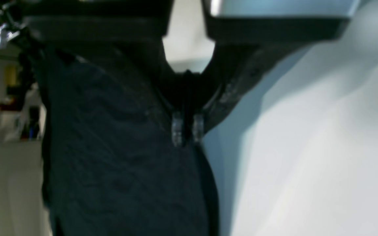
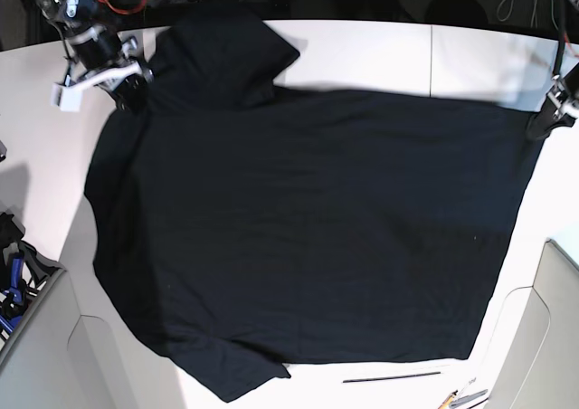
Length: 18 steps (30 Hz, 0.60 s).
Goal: Fold the T-shirt properly
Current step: 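Lift both grippers and pull the shirt's collar edge taut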
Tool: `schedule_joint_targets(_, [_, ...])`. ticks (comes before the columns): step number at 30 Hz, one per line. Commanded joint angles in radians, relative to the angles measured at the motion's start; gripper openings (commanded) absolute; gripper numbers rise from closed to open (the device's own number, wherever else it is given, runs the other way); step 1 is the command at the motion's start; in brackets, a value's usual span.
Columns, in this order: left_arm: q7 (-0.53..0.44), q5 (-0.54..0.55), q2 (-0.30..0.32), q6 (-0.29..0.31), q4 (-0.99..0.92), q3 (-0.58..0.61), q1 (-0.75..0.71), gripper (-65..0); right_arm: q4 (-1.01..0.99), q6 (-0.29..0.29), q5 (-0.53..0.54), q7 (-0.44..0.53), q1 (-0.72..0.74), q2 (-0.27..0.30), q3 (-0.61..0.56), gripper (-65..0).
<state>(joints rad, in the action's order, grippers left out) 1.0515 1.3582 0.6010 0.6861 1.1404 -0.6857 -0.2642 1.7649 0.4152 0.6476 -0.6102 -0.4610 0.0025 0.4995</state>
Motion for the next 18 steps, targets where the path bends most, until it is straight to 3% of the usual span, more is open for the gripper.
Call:
schedule_joint_targets(1, [-0.014,0.034,0.028,0.012,0.047,-0.032,-0.025,-65.0,0.046,0.012,0.014,0.014,-0.032,0.013,0.006,-65.0])
schedule_joint_targets(8, [0.025,0.125,0.027,0.012,0.180,-0.173,-0.219,-65.0,0.209,0.012,0.032,-0.026,-0.190,0.039,0.062,-65.0])
schedule_joint_targets(18, [0.073,0.125,-0.031,0.012,0.181,-0.272,-0.370,-65.0,0.344,0.011,0.079,-0.045,-0.372,0.039,0.138,-65.0])
